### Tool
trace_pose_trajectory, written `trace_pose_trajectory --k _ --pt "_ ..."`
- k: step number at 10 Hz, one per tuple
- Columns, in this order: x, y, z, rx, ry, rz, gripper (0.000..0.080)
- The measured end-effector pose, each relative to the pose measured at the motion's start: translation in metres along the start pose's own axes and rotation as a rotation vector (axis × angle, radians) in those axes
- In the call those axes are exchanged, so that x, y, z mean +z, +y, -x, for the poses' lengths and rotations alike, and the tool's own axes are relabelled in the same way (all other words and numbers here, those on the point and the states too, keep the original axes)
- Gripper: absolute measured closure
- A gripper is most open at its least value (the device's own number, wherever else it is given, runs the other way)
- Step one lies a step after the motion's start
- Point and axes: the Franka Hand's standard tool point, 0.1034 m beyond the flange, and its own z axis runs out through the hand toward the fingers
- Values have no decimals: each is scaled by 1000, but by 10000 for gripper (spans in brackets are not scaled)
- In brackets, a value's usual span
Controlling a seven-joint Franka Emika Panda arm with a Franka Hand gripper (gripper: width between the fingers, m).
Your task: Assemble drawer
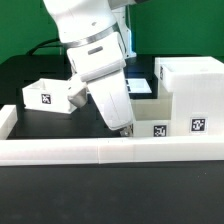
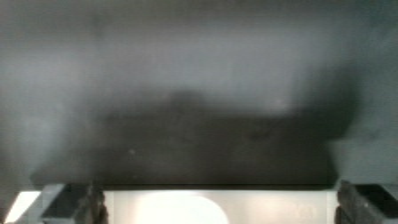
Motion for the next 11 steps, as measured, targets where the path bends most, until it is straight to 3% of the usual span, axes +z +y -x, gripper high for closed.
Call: trace_pose_trajectory --k 3,7,10,11 --pt "3 5 -20 27 -1 8 150" --pt "5 5 -20 31 -2 8 150" --pt "12 7 -45 14 -2 -1 150" --pt "11 8 -45 18 -6 -1 150"
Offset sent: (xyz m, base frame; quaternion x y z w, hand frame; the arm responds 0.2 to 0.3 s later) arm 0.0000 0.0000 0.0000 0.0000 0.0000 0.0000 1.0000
